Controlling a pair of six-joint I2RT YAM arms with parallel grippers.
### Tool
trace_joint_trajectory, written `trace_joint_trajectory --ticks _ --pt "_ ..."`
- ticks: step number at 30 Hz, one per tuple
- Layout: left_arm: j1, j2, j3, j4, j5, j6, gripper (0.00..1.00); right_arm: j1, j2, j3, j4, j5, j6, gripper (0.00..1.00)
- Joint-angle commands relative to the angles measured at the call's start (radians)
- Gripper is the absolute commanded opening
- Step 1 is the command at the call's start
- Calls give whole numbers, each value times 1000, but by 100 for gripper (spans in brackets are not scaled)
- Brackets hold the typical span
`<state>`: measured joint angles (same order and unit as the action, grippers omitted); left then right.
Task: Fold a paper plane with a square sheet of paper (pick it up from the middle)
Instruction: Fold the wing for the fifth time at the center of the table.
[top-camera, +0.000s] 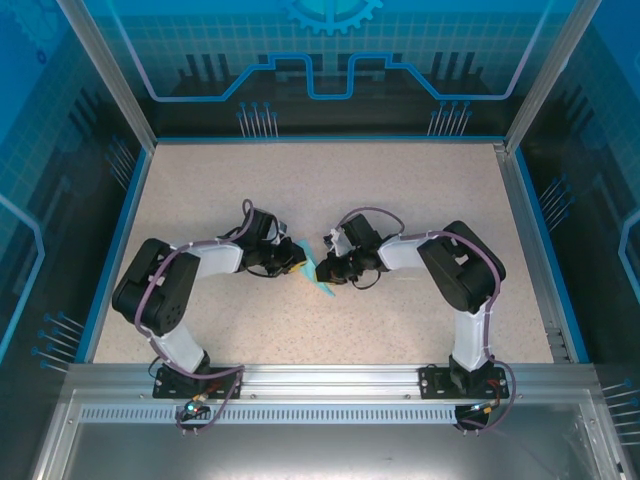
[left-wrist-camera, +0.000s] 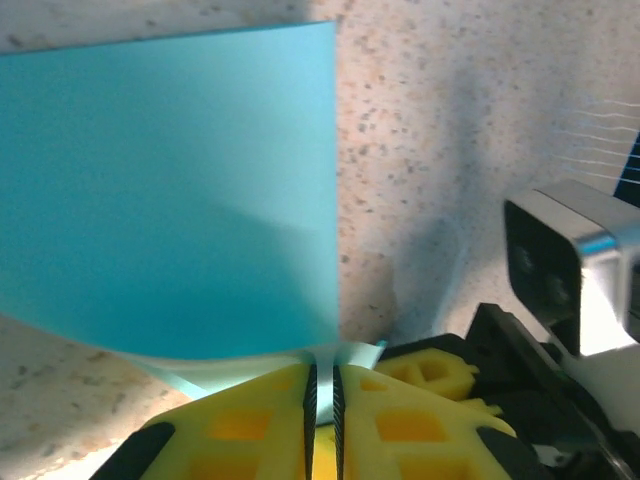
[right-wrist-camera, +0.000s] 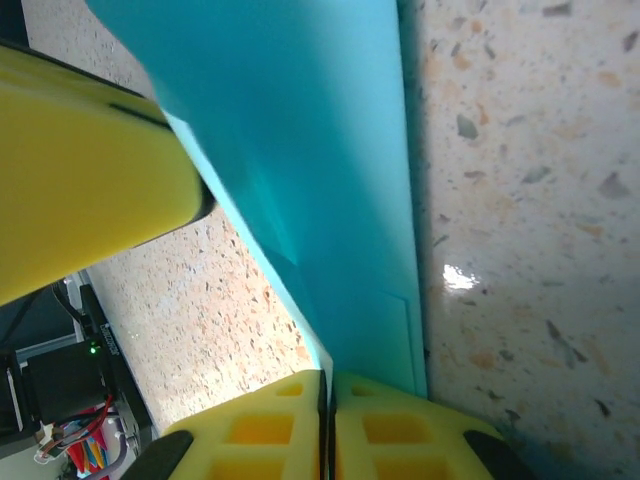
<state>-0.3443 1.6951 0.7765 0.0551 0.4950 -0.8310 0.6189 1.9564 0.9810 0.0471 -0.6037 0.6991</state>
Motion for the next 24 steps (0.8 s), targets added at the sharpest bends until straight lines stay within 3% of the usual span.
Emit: trace_joint_trajectory --ticks 1,10,24 --pt "-4 -23 10 -11 47 21 16 1 45 21 -81 34 -30 10" --pt "-4 14 15 -9 42 10 16 3 35 39 -121 60 -37 10" --pt "-38 -47 -85 68 90 65 19 5 72 72 -226 130 -18 7"
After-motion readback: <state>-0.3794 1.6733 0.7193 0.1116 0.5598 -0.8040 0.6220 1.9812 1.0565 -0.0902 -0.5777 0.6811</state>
